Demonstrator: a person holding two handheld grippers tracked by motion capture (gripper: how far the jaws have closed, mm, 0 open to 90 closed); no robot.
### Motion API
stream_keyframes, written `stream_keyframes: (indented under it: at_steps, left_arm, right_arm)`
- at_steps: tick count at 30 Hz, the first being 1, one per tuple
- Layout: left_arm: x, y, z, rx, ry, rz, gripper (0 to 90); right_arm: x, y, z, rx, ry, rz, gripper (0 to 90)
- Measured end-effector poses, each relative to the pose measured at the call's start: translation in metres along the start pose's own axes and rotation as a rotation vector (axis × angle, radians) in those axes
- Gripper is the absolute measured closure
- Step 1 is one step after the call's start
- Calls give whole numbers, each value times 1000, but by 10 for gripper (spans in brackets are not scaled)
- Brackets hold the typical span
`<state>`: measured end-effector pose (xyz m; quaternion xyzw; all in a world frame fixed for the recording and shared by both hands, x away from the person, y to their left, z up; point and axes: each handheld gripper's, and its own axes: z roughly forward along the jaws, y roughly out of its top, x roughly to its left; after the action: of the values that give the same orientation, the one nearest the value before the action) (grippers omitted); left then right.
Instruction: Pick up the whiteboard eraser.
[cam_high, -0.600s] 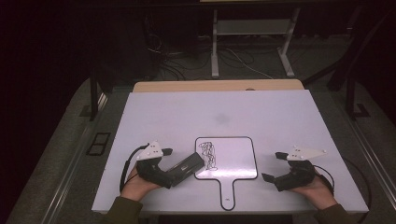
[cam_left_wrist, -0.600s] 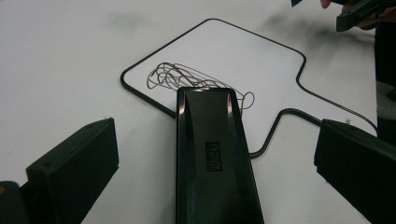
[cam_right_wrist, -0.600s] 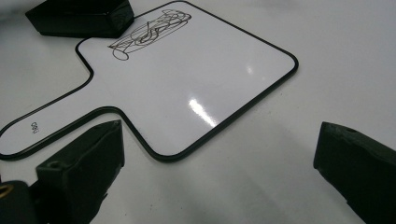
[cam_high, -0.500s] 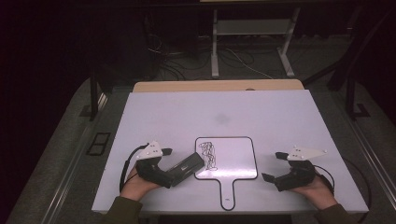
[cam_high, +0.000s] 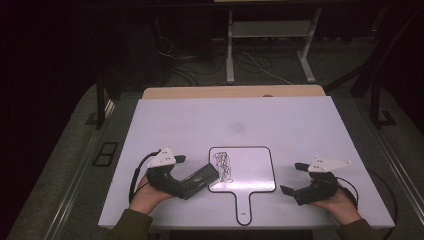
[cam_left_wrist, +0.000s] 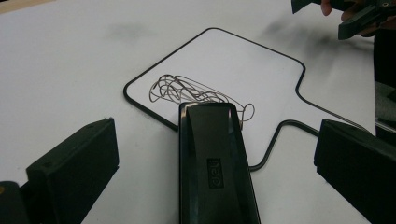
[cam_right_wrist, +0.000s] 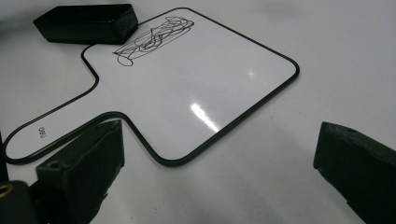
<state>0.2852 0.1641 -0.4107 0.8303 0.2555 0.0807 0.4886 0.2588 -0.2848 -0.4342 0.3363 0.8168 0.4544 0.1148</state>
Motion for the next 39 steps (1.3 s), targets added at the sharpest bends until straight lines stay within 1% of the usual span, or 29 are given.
stream_keyframes:
  at_steps: [6, 13, 17, 19, 22, 28, 31, 33, 34, 37, 39]
  left_arm:
    - [-1, 4, 3, -2, 1, -4, 0]
    - [-4, 10, 8, -8, -1, 7, 0]
    - [-5, 12, 10, -8, -2, 1, 0]
    - [-6, 12, 12, -6, -4, -1, 0]
    - [-7, 14, 16, 0, -7, 8, 0]
    - [-10, 17, 24, 3, -14, 8, 0]
    - [-11, 17, 26, 16, -13, 19, 8]
    - [-12, 16, 27, 24, -4, 22, 17]
    - [-12, 16, 27, 33, -2, 30, 19]
    - [-13, 15, 28, 41, 3, 36, 32]
    - [-14, 14, 28, 51, -1, 34, 46]
  right_arm:
    - [-1, 0, -1, -5, -1, 7, 7]
    - [-1, 0, 0, -7, 0, 2, 7]
    - [-1, 0, 0, -11, 1, 3, 7]
    - [-2, 0, 1, -8, 2, 2, 7]
    - [-1, -1, 1, -1, 3, 2, 7]
    - [-1, -1, 1, -5, 2, 2, 7]
    - [-2, -1, 1, -6, 2, 3, 7]
    - [-1, -1, 1, -6, 4, 3, 7]
    - [-1, -1, 1, -7, 4, 2, 7]
    - [-1, -1, 1, -8, 4, 0, 7]
    - [-1, -1, 1, -7, 4, 0, 7]
